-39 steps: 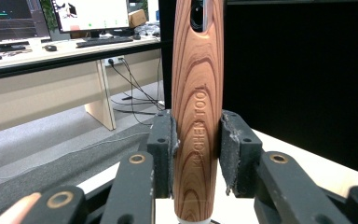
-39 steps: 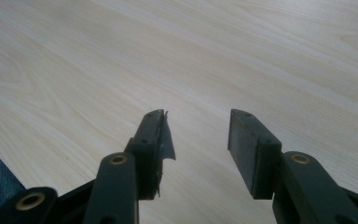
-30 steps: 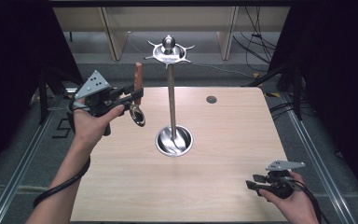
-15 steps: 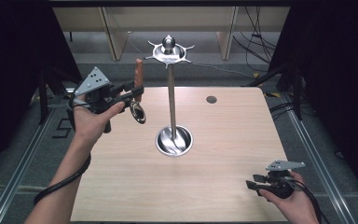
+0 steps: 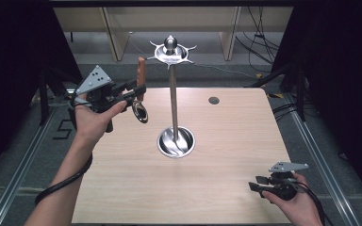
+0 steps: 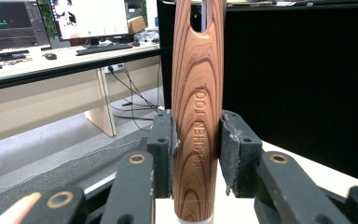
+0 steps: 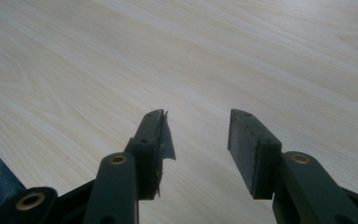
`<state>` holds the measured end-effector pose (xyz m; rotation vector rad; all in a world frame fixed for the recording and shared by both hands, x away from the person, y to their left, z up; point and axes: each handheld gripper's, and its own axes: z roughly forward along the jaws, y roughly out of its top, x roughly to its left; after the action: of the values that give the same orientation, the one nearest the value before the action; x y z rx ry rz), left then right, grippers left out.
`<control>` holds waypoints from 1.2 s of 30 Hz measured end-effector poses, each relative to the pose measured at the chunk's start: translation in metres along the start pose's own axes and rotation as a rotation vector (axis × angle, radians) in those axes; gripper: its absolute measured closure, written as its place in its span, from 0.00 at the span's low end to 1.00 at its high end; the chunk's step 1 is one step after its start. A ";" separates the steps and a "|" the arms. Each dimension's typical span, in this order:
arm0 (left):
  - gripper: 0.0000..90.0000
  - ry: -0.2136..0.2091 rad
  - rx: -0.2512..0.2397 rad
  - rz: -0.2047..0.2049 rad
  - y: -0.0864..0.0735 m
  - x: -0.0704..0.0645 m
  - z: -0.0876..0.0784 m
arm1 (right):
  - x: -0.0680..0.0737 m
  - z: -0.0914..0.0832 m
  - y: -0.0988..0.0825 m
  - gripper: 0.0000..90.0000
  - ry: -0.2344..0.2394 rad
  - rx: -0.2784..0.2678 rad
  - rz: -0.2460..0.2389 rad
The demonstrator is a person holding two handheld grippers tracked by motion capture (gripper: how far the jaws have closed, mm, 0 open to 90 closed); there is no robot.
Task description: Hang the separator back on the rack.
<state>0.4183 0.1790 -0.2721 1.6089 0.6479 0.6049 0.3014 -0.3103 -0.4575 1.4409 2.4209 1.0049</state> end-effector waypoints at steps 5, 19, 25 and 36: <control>0.74 0.004 -0.003 -0.002 0.002 0.001 0.000 | 0.000 0.001 0.000 0.63 0.001 -0.018 -0.003; 0.74 -0.007 -0.009 -0.008 0.007 0.003 0.002 | 0.000 0.002 -0.001 0.63 -0.001 -0.026 -0.017; 0.74 -0.011 -0.010 -0.017 0.008 0.005 0.004 | -0.001 0.001 0.000 0.63 0.001 -0.011 -0.015; 0.74 -0.026 -0.007 -0.025 0.009 0.008 0.006 | 0.000 0.002 0.000 0.63 -0.001 -0.023 -0.013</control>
<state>0.4291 0.1792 -0.2635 1.5978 0.6451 0.5665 0.3023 -0.3097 -0.4597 1.4163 2.4070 1.0261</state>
